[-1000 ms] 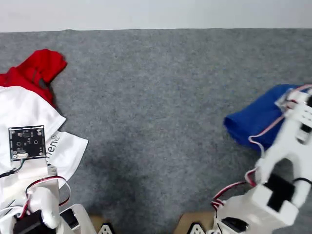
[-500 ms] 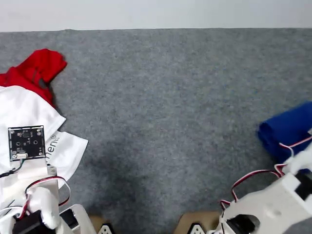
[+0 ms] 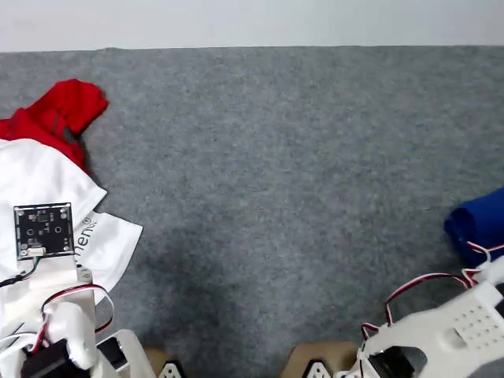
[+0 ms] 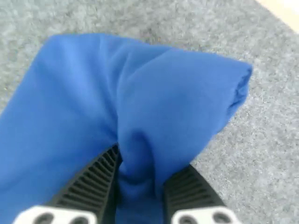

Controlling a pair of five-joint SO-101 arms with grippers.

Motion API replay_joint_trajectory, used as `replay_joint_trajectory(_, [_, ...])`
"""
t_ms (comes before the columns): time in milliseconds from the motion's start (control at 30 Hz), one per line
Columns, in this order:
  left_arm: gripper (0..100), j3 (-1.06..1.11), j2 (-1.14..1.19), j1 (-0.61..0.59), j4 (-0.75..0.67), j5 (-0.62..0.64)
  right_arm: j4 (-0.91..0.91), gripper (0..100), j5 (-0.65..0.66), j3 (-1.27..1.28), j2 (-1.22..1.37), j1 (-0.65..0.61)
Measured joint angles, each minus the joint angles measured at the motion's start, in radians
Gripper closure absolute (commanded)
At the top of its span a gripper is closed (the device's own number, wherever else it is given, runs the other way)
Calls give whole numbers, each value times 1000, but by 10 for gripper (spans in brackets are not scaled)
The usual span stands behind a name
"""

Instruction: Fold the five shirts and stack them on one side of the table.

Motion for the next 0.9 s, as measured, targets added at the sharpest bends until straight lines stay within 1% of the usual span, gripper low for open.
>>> replay_joint_trajectory(67, [998, 0, 0, 0, 0, 0, 0, 701, 2, 0, 0, 12])
replay_joint_trajectory(100, [998, 0, 0, 0, 0, 0, 0, 679, 3, 0, 0, 20])
replay_joint_trajectory(233, [998, 0, 0, 0, 0, 0, 0, 689, 3, 0, -28, 57])
replay_joint_trajectory(333, [998, 0, 0, 0, 0, 0, 12, 727, 3, 0, -110, 52])
replay_joint_trajectory(400, [998, 0, 0, 0, 0, 0, 46, 774, 3, 0, -170, 49])
replay_joint_trajectory(467, [998, 0, 0, 0, 0, 0, 92, 842, 3, 0, -221, 38])
replay_joint_trajectory(567, [998, 0, 0, 0, 0, 0, 186, 987, 3, 0, -275, -17])
replay_joint_trajectory(600, [998, 0, 0, 0, 0, 0, 212, 994, 3, 0, -281, -41])
replay_joint_trajectory(633, [998, 0, 0, 0, 0, 0, 235, 972, 3, 0, -281, -64])
replay_joint_trajectory(667, [998, 0, 0, 0, 0, 0, 256, 971, 3, 0, -281, -89])
replay_joint_trajectory(733, [998, 0, 0, 0, 0, 0, 285, 992, 3, 0, -270, -124])
replay_joint_trajectory(833, [998, 0, 0, 0, 0, 0, 301, 990, 3, 20, -219, -160])
replay_joint_trajectory(900, [998, 0, 0, 0, 0, 0, 301, 990, -28, 48, -172, -176])
